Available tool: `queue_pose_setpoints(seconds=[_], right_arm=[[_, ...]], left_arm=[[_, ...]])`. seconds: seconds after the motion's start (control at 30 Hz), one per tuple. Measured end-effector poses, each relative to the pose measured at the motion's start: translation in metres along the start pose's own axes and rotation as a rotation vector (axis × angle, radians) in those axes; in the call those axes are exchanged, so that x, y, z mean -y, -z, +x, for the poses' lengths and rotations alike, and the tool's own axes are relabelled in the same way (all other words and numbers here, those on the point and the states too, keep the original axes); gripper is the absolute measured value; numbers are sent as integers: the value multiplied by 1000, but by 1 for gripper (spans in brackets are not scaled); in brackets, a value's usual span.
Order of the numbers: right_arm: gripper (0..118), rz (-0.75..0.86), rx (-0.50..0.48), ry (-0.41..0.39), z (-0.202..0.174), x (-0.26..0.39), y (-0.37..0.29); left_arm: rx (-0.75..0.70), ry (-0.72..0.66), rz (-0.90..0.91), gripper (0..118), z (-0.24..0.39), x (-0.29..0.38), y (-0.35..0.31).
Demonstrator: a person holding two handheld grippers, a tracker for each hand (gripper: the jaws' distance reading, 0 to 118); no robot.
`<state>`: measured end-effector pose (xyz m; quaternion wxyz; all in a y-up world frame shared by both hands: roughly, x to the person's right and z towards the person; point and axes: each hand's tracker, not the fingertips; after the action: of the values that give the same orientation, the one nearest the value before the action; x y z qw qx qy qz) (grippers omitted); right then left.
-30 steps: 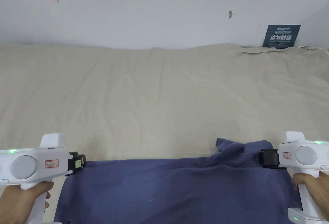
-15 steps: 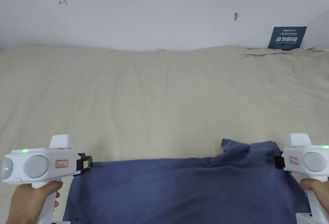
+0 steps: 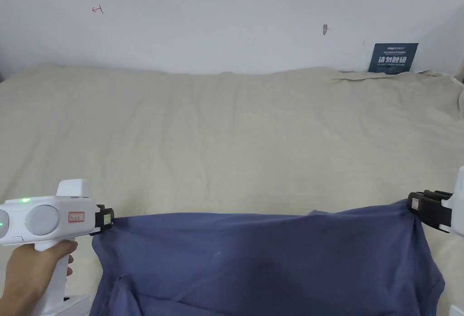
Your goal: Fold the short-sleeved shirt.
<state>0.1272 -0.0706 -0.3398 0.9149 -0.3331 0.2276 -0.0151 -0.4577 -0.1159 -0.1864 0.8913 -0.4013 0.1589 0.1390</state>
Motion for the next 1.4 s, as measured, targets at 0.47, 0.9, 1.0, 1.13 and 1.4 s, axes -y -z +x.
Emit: queue_pose_setpoints(seconds=[0.47,0.9,1.0,1.13,1.4], right_arm=[[4,-20,-24,94,7,91,-90],[4,-233,89,201,32,192,-63],[4,-266,113,215,38,206,-48],[4,-312,152,218,41,215,-30],[5,-327,192,191,32,211,-32]], left_arm=[[20,30,-30,0,-10,85,-61],[-34,24,-159,0,-18,170,-32],[-49,41,-180,0,-20,180,-26],[-73,82,-202,0,-20,192,-16],[-94,65,-194,12,-20,193,-13]])
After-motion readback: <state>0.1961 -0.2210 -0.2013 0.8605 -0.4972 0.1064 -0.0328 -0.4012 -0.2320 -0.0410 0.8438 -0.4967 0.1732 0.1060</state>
